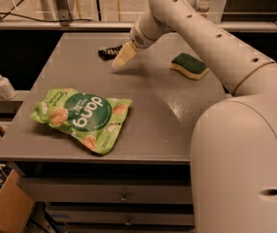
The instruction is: Move rxbar chocolate near sponge
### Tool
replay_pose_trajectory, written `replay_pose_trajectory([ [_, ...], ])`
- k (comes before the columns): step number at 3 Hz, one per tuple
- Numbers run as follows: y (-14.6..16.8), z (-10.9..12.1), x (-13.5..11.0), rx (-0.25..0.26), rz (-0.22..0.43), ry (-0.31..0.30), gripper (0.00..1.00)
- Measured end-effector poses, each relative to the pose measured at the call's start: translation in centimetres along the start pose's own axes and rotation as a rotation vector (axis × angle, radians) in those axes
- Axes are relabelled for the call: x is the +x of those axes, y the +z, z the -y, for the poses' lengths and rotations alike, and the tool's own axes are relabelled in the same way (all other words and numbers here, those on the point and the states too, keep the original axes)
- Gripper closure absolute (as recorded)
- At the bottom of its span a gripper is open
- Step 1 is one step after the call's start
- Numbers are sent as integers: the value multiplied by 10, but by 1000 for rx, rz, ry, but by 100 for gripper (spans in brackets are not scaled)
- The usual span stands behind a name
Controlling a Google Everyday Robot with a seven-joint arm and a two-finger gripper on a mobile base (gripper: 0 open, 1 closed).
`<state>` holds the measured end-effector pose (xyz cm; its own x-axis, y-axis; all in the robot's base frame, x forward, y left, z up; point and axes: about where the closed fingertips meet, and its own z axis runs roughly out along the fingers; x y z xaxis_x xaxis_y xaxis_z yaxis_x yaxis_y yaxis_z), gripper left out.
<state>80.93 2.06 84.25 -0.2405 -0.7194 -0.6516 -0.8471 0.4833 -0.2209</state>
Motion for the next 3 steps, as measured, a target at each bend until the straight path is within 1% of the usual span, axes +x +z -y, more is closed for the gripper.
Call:
replay_pose_trajectory([
  [1, 15, 3, -7, -4, 33, 78, 0],
  [2, 26, 2, -16, -12, 57, 117, 0],
  [3, 34, -1, -16, -16, 45, 146, 18],
])
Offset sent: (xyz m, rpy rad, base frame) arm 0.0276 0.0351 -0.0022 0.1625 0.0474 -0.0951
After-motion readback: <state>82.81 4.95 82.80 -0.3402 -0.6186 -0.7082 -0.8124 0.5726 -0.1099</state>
